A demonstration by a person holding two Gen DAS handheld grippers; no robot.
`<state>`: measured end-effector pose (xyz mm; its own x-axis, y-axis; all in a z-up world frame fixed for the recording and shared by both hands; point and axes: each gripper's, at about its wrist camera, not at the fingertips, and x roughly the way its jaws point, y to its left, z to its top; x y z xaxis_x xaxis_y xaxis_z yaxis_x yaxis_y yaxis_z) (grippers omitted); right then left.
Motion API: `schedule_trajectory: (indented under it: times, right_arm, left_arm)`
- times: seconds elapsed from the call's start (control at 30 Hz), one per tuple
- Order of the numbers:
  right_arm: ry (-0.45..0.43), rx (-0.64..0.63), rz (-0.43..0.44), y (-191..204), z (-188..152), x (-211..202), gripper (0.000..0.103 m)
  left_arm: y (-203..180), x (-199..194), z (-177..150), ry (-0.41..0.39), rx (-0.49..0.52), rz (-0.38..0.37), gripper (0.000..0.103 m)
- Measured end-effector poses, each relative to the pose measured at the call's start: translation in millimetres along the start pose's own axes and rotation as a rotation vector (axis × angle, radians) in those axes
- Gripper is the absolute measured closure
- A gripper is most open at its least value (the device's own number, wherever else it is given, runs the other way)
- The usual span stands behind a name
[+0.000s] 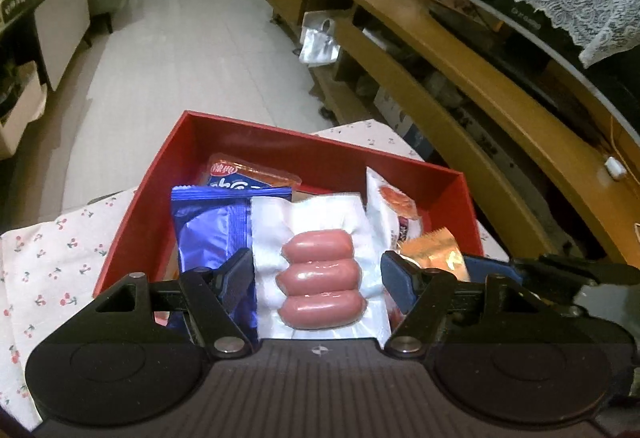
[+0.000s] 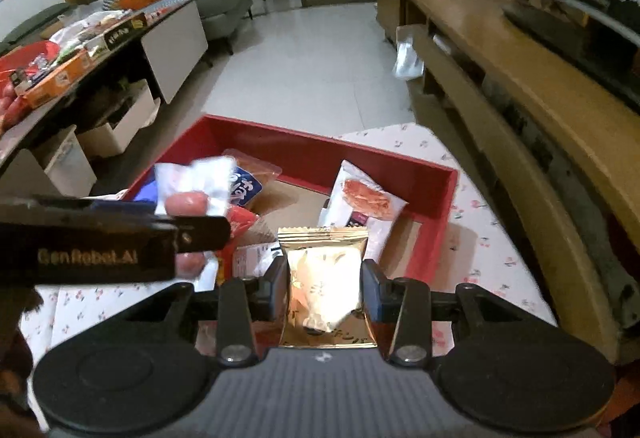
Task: Organize snacks
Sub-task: 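Carry the sausage pack and gold wafer into the red tray, then open both tools and withdraw them from the tray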
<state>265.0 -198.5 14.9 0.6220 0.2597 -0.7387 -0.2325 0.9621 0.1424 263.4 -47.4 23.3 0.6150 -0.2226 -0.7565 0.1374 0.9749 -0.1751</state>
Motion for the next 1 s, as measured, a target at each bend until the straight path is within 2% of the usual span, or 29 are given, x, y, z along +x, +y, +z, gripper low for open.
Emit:
schedule_trajectory:
  times: [0.3,0.43,0.57,0.7,0.77,0.9,1.0]
  right_arm:
    - [0.004,-0.007,-0.039,-1.8,6.4,28.4,0.058]
    - [-0.009,0.013,-0.057,-4.6,7.6,23.8,0.051]
    - [-0.043,0.040,-0.049,-6.6,8.6,8.7,0.049]
    - [-0.094,0.059,-0.035,-3.4,7.5,-15.7,0.048]
    - [-0.125,0.062,-0.021,-0.3,6.0,-31.7,0.048]
    - [-0.183,0.068,0.011,5.5,-4.0,-69.4,0.046]
    - [-0.222,0.081,0.035,9.4,-17.5,-95.8,0.043]
  left_arm:
    - [-1.7,3.5,3.5,-0.036,0.036,0.050,0.025]
    - [-2.6,-2.4,4.2,-0.052,0.024,0.059,0.018]
    - [-5.1,-19.8,4.9,-0.106,0.032,0.100,0.015]
    - [-10.1,-52.7,3.6,-0.205,0.029,0.154,0.009]
    - [-15.8,-75.6,-0.8,-0.272,0.043,0.207,0.001]
    - [-29.7,-131.3,-24.5,-0.460,0.076,0.307,0.000]
    - [-45.8,-158.2,-49.4,-0.556,0.165,0.381,0.000]
